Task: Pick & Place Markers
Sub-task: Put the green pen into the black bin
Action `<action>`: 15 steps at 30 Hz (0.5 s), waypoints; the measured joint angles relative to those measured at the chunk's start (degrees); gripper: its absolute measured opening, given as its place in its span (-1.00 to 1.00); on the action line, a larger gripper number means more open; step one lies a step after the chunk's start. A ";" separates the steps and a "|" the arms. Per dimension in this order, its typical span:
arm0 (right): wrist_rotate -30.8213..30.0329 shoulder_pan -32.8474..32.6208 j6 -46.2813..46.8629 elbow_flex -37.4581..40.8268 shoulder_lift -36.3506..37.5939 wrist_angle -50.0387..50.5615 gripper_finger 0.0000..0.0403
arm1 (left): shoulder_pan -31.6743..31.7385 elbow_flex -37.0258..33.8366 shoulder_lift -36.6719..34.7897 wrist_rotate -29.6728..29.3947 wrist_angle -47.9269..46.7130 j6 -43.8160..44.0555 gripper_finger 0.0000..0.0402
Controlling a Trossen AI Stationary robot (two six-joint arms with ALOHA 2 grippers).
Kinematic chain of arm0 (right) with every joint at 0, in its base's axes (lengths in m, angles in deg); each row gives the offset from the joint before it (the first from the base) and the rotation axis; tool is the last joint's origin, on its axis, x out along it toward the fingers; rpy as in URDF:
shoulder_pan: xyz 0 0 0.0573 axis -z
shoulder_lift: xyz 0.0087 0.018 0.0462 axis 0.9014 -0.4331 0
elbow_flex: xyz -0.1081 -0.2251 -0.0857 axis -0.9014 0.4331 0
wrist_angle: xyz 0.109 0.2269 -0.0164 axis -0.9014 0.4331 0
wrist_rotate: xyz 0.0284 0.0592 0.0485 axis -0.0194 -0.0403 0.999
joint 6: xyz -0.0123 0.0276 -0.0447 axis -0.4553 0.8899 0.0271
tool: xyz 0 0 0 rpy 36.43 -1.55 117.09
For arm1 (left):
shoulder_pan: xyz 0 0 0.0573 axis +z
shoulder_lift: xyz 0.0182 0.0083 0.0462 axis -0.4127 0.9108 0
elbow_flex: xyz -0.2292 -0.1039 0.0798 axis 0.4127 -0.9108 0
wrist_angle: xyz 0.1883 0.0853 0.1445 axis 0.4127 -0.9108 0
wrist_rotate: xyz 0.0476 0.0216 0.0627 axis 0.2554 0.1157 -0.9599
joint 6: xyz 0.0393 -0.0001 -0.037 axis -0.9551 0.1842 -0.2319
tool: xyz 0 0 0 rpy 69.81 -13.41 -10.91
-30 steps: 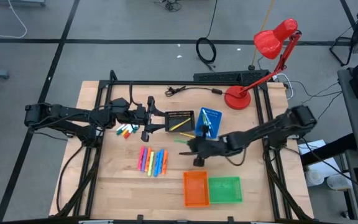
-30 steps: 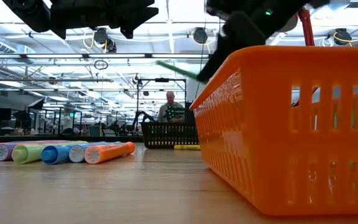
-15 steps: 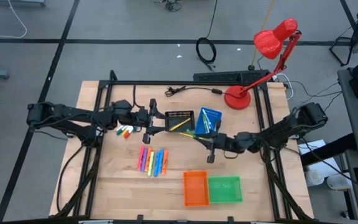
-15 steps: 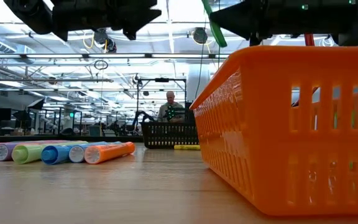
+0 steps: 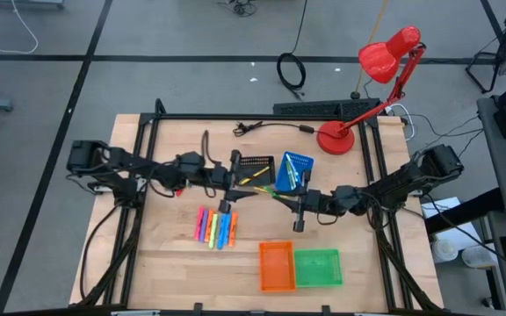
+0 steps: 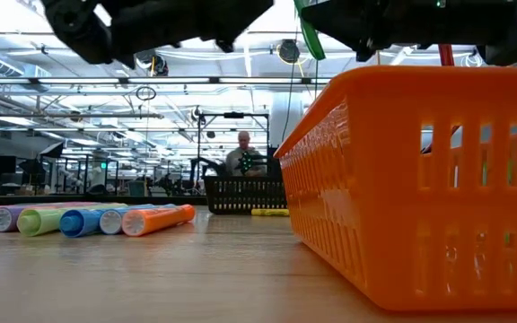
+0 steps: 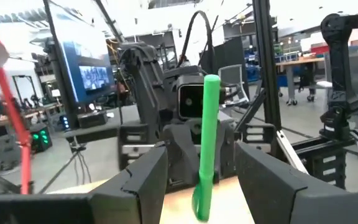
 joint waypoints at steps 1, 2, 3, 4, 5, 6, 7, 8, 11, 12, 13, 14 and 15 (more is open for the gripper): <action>-0.01 0.00 0.00 0.00 -0.01 0.12 -0.90 | -0.36 1.10 1.30 0.01 -0.06 0.39 -0.06; -0.02 0.00 0.00 0.00 -0.01 0.12 -0.90 | -0.77 2.16 2.57 0.03 -0.27 0.46 -0.06; -0.02 0.00 0.00 0.00 -0.01 0.12 -0.90 | -1.18 3.22 3.77 0.03 -0.26 0.44 -0.06; -0.02 0.00 0.00 0.00 -0.01 0.13 -0.90 | -1.50 4.27 4.89 0.03 -0.22 0.37 -0.06; -0.02 0.00 0.00 0.00 -0.01 0.18 -0.90 | -1.81 5.13 5.79 0.04 -0.22 0.01 -0.06; -0.02 0.00 0.00 0.00 -0.01 0.24 -0.90 | -2.04 6.00 6.63 0.05 -0.24 -0.34 -0.06; -0.02 0.00 0.00 0.00 -0.01 0.27 -0.90 | -2.23 6.83 7.50 0.03 -0.18 -0.66 -0.06; -0.02 0.00 0.02 0.00 -0.01 0.35 -0.90 | -2.46 7.53 8.19 0.03 -0.15 -0.73 -0.06; -0.02 0.00 0.03 0.00 -0.01 1.14 -0.90 | -2.88 9.33 9.92 0.01 -0.20 -0.83 -0.06; -0.02 0.00 0.04 0.00 -0.01 1.23 -0.90 | -2.91 9.57 10.09 0.01 -0.26 -0.89 -0.06; -0.02 0.00 0.04 0.00 -0.01 1.26 -0.90 | -2.91 9.71 10.10 0.01 -0.30 -0.89 -0.06; -0.02 0.00 0.04 0.00 -0.01 1.26 -0.90 | -2.94 9.85 10.10 0.01 -0.27 -0.89 -0.06; -0.02 0.00 0.04 0.00 -0.01 1.27 -0.90 | -2.96 9.89 10.05 0.01 -0.20 -0.91 -0.07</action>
